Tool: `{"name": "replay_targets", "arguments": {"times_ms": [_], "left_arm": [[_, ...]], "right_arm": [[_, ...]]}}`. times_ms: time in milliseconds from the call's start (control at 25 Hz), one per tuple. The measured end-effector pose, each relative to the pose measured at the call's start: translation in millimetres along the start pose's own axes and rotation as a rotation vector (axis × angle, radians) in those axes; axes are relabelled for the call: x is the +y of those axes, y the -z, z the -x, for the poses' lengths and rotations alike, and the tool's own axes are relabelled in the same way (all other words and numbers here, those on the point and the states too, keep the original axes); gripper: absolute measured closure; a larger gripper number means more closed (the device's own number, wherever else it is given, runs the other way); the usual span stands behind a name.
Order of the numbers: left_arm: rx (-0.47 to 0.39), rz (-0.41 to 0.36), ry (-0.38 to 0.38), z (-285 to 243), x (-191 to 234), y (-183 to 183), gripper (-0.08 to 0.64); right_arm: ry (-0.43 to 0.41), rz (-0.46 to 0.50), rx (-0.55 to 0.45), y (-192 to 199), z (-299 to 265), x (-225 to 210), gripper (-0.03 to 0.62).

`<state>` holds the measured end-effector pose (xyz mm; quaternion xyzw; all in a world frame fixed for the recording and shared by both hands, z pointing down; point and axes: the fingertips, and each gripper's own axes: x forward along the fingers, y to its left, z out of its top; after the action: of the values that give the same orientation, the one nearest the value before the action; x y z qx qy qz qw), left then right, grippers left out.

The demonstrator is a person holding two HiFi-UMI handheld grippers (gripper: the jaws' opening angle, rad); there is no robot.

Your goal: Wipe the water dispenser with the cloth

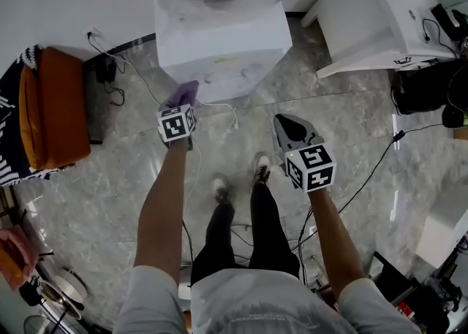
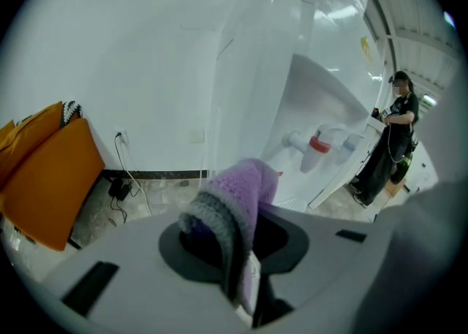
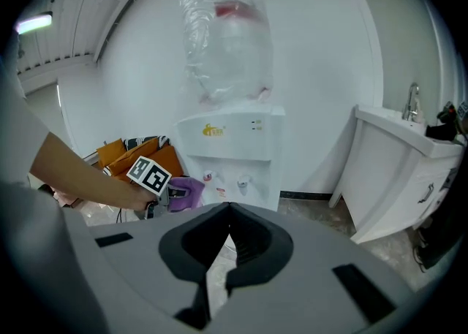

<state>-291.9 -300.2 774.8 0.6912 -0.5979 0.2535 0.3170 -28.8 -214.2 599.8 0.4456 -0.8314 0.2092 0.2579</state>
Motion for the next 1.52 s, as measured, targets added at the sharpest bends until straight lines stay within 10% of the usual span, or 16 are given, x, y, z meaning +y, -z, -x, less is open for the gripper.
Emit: {"name": "replay_targets", "arguments": {"times_ms": [360,800,1120,1520], "left_arm": [[-0.006,-0.169,0.195,58.0,-111.3,23.2,0.480],[-0.264,-0.311,0.384,116.8,-248.3,-84.1,0.480],[-0.333,-0.057,0.383,92.5,-280.7,-157.1,0.480],[-0.211,0.086,0.324,35.1,-284.2,-129.9,0.482]], "right_arm": [[0.096,-0.053,-0.039,-14.7,65.6,-9.7,0.578],[0.187,-0.124,-0.083,-8.6,131.9,-40.7,0.578],[0.206,-0.132,-0.081,1.4,147.5,-82.7,0.578],[0.144,-0.073,-0.084,-4.6,141.2,-115.0,0.578]]}}
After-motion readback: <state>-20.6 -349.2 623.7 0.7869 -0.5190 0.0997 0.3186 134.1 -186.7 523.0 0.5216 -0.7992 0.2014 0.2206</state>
